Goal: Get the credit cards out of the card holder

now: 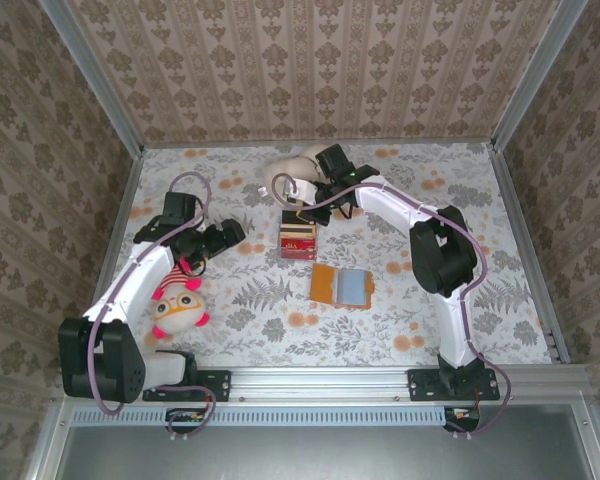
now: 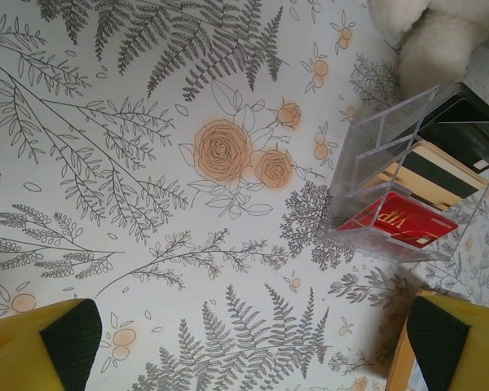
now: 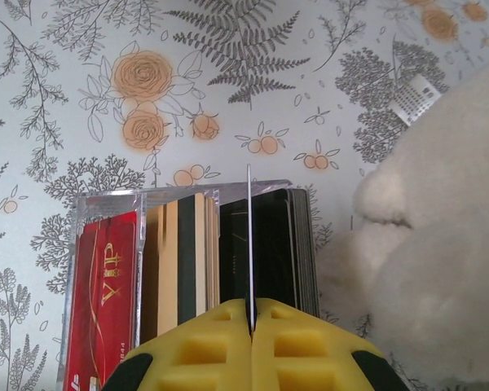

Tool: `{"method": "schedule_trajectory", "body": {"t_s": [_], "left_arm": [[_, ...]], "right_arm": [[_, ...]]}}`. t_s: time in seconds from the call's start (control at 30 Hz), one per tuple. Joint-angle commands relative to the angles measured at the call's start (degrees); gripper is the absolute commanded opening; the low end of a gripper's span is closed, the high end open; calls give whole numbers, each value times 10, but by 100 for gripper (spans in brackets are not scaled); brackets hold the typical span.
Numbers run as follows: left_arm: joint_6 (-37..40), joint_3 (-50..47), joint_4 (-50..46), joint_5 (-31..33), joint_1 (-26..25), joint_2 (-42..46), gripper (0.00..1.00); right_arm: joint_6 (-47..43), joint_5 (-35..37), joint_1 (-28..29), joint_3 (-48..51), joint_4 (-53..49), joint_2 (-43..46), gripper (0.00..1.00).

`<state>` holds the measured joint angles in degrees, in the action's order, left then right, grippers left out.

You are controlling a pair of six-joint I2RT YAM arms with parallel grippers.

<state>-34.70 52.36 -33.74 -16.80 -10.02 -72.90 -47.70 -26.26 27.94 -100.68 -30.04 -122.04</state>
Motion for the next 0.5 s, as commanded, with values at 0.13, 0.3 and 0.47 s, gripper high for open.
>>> {"method": "schedule_trajectory", "body": {"t_s": [0.13,0.3,0.47], "left_arm": [[2,-1,2,-16,3,-8,100],[2,-2,2,-20,2,-8,100],[3,-1,1,-23,0,-8,100]], "right_arm": [[-20,-20,-2,-25,-11,-31,4],[-4,-14,-2,-29,-11,-26,17],[19,-13,-2,-16,20,5,29]]}}
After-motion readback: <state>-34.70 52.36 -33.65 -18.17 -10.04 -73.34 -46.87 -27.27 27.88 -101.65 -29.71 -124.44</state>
